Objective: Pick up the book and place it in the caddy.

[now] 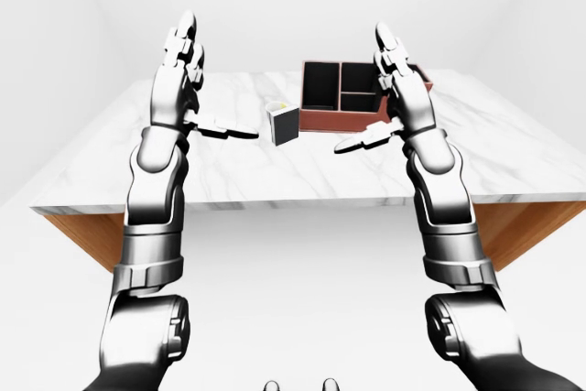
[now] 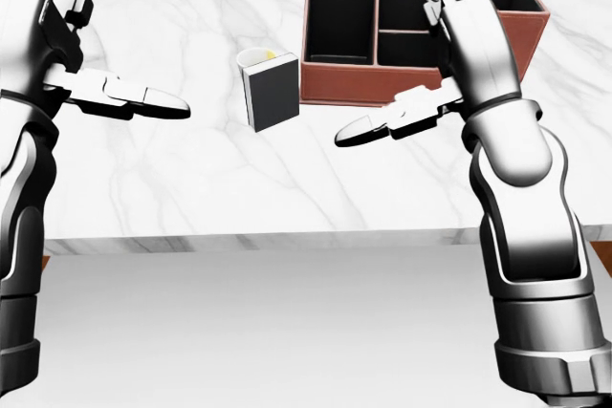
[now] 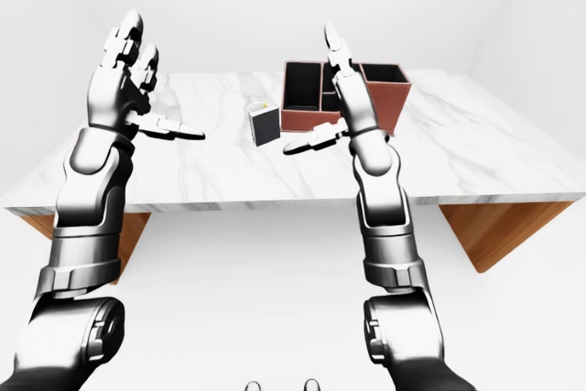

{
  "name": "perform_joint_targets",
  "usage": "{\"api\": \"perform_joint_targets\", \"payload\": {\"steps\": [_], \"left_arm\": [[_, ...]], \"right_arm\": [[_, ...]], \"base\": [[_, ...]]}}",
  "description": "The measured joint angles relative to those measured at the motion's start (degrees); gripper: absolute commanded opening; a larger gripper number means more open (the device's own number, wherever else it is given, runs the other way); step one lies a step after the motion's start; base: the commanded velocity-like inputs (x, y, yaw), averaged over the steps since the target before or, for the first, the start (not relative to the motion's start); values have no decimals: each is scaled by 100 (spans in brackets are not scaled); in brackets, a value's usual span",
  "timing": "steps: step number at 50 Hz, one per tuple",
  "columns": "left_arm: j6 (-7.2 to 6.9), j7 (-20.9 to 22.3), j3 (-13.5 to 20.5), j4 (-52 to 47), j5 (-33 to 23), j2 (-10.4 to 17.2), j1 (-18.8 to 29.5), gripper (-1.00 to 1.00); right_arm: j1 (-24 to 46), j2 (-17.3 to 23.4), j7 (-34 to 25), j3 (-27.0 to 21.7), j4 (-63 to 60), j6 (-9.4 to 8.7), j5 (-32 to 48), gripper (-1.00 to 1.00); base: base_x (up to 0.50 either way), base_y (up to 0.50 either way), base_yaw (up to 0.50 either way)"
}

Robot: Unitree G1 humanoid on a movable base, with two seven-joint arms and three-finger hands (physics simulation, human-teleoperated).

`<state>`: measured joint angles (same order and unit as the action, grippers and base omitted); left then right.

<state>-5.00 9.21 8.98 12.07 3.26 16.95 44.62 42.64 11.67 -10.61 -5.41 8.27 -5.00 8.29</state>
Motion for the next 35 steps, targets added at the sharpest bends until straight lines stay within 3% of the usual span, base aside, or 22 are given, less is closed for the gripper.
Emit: {"api": "perform_joint_targets", "payload": {"steps": [35], "left_arm": [[0, -40, -29, -22, -90, -29, -18, 100]], "right_arm": [[168, 106, 17, -25, 707, 0, -80, 100]], "base": [[0, 0, 0]]}}
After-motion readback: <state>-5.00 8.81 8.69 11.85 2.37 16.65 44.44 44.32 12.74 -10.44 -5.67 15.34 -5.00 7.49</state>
